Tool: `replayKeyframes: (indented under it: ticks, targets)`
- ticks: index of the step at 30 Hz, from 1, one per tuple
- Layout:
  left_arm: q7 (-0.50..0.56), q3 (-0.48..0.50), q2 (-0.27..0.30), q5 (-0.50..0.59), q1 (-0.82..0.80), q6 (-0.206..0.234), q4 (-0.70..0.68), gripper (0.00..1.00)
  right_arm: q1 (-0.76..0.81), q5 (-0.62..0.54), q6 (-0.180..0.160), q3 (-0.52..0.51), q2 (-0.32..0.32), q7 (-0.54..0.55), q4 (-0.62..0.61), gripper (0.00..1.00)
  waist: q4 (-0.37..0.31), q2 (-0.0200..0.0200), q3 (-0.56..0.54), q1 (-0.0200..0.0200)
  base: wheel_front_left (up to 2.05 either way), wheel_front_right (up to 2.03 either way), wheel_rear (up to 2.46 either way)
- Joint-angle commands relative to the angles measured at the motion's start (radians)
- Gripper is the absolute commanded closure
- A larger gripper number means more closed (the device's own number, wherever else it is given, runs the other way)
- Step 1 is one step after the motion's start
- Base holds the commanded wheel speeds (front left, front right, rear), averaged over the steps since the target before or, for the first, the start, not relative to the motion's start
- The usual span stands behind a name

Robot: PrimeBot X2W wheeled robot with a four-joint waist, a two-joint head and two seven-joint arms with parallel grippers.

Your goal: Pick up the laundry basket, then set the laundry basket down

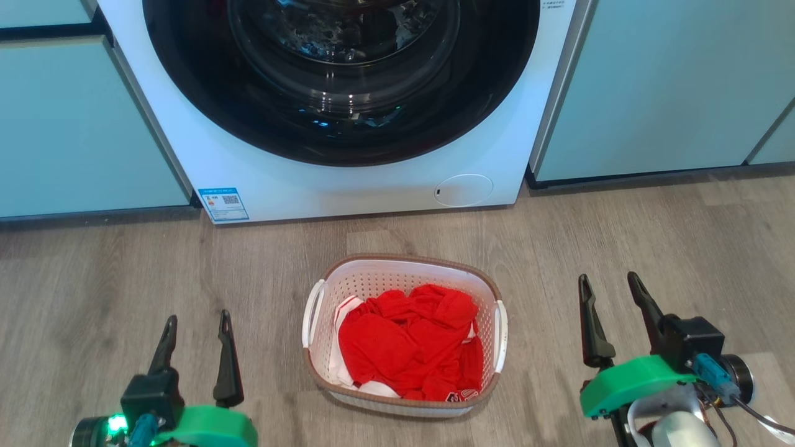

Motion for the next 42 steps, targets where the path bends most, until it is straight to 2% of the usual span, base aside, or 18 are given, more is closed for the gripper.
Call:
replayKeyframes:
  ticks: [1, 12, 13, 16, 42]
  targets:
    - [-0.006, 0.039, 0.0, 0.011, -0.03, 0.0, -0.028, 0.0, -0.022, -0.01, 0.005, 0.019, -0.001, -0.005, -0.036, 0.0, 0.0, 0.0, 0.002, 0.0001, 0.0, 0.0, 0.0]
    - [-0.006, 0.036, 0.0, 0.01, -0.038, 0.002, -0.021, 0.0, -0.027, -0.015, 0.005, 0.015, -0.001, -0.005, -0.037, 0.0, 0.005, 0.0, 0.012, 0.0001, 0.0, 0.0, 0.0]
    - [0.0, -0.001, 0.0, -0.001, 0.0, 0.0, 0.011, 1.0, 0.001, -0.008, 0.0, -0.004, 0.0, 0.0, 0.003, 1.0, 0.005, 0.0, 0.012, 0.0001, 0.0, 0.0, 0.0]
    - [0.001, -0.006, -0.003, -0.002, 0.01, 0.0, 0.061, 1.0, 0.011, -0.006, 0.0, -0.002, 0.002, 0.0, 0.052, 1.0, 0.005, 0.0, 0.012, 0.0001, 0.0, 0.0, 0.0]
    - [0.063, 0.018, 0.011, -0.331, -0.047, -0.042, 0.086, 1.0, -0.013, 0.306, 0.001, -0.027, -0.014, 0.06, 0.055, 1.0, 0.006, 0.0, 0.008, 0.0001, 0.0, 0.0, 0.0]
